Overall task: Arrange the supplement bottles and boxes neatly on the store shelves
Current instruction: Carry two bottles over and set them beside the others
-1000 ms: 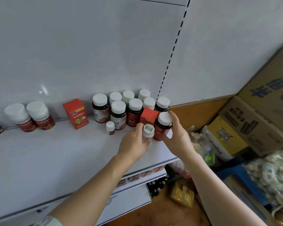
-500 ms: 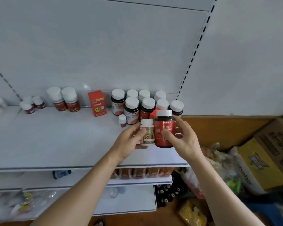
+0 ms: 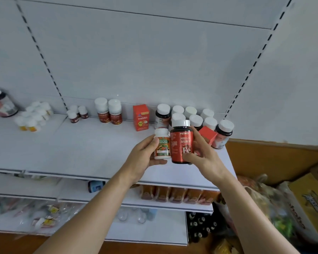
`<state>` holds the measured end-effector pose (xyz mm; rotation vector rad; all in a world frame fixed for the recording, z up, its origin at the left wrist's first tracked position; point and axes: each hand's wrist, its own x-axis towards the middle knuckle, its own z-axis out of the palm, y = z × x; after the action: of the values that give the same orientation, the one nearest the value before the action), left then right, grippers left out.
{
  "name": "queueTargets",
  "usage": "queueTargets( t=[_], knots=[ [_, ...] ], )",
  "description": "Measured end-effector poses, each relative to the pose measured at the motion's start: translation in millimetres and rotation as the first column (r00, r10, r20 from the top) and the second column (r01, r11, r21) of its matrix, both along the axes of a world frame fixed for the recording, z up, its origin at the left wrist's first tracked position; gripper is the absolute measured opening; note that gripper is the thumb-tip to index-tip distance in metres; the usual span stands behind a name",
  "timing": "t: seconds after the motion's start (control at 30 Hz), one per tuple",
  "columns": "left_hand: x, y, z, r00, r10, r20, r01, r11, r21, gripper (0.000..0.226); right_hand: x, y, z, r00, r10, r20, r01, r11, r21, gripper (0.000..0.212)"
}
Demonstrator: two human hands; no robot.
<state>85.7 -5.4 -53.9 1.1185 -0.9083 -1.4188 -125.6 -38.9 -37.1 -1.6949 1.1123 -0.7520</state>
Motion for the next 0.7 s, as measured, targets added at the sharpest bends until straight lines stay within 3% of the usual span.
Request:
queueTargets(
  t=[0.47, 0.7],
  knots=[
    [167.8, 70.0, 3.3, 0.988, 0.147, -0.04, -0.146, 0.989, 0.008, 0.028, 175.4, 51.9, 3.0, 0.998, 0.051, 0.024, -0.049, 0.994, -0.103, 0.094],
    [240.4, 86.1, 3.8, 0.963, 0.263, -0.054, -0.262, 0.965, 0.027, 0.028, 255.1, 43.9, 2.1, 0.984, 0.177, -0.018, -0.177, 0.975, -0.136, 0.094]
  ],
)
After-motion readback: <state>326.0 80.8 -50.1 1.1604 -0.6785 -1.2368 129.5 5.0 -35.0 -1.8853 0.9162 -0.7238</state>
